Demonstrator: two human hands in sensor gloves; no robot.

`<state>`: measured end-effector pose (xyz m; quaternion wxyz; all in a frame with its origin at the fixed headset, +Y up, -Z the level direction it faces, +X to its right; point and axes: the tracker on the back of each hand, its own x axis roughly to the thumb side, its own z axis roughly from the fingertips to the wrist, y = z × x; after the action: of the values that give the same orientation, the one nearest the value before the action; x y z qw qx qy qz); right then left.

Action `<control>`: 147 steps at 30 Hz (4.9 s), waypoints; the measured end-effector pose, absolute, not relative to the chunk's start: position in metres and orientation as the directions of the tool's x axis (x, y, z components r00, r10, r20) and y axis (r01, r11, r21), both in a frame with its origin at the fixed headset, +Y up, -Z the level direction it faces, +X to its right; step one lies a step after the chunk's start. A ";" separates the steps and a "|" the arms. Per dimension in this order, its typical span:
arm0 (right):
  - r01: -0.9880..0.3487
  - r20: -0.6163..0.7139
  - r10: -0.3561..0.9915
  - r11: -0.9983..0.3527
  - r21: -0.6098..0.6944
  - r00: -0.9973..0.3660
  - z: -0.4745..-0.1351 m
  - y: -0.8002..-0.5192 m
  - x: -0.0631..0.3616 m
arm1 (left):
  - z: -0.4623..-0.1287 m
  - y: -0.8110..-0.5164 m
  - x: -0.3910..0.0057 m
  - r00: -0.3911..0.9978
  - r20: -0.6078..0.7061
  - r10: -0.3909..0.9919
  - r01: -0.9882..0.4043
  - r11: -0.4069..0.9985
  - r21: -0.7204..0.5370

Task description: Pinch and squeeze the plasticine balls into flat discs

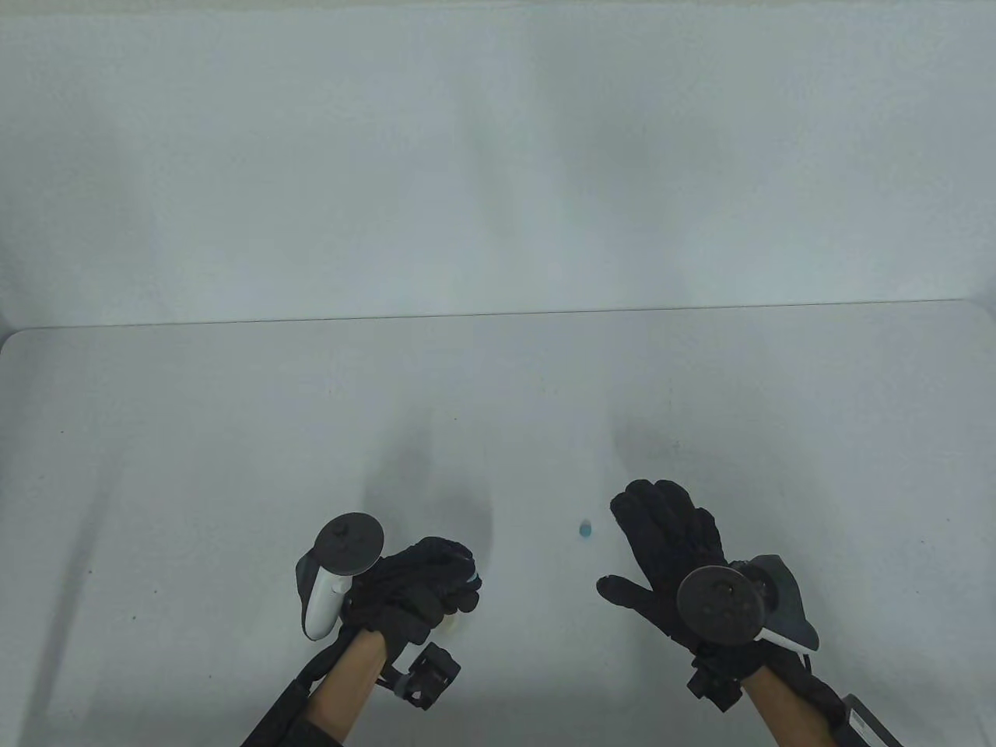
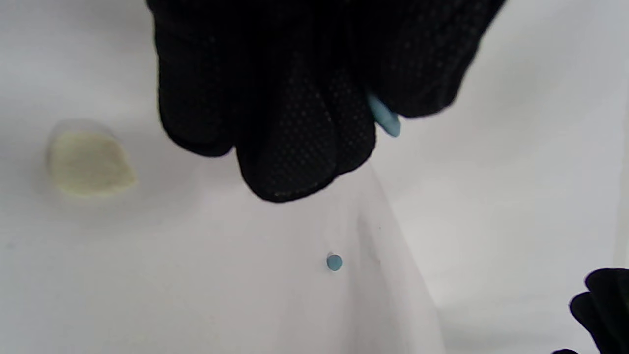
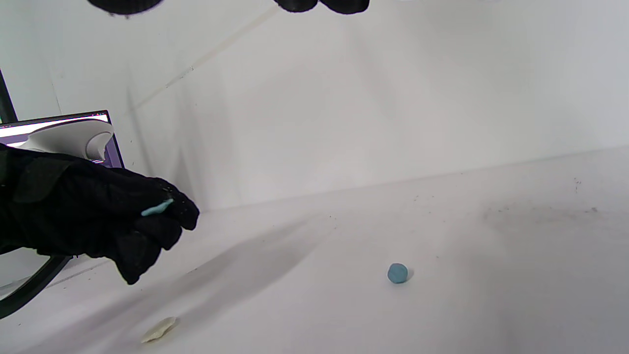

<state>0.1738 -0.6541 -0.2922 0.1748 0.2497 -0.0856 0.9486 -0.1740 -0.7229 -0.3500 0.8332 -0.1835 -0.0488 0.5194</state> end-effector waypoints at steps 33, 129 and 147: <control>-0.376 0.512 0.289 -0.924 -0.073 -0.809 -0.291 -0.653 0.173 | -0.392 -0.738 -0.093 0.943 0.226 0.244 -0.111 0.871 -0.478; 0.190 0.314 -0.126 -0.965 0.181 -0.941 -0.427 -0.746 0.107 | -0.304 -0.659 -0.169 0.856 0.451 0.251 -0.312 0.948 0.064; 0.033 0.260 0.000 -0.992 0.121 -0.966 -0.412 -0.714 0.115 | -0.307 -0.660 -0.176 0.867 0.421 0.268 -0.326 0.943 0.071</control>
<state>0.1149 -0.7142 -0.4120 -0.0083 0.1307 0.0624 0.9894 -0.1760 -0.6601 -0.3075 0.9636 0.0698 -0.2072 0.1541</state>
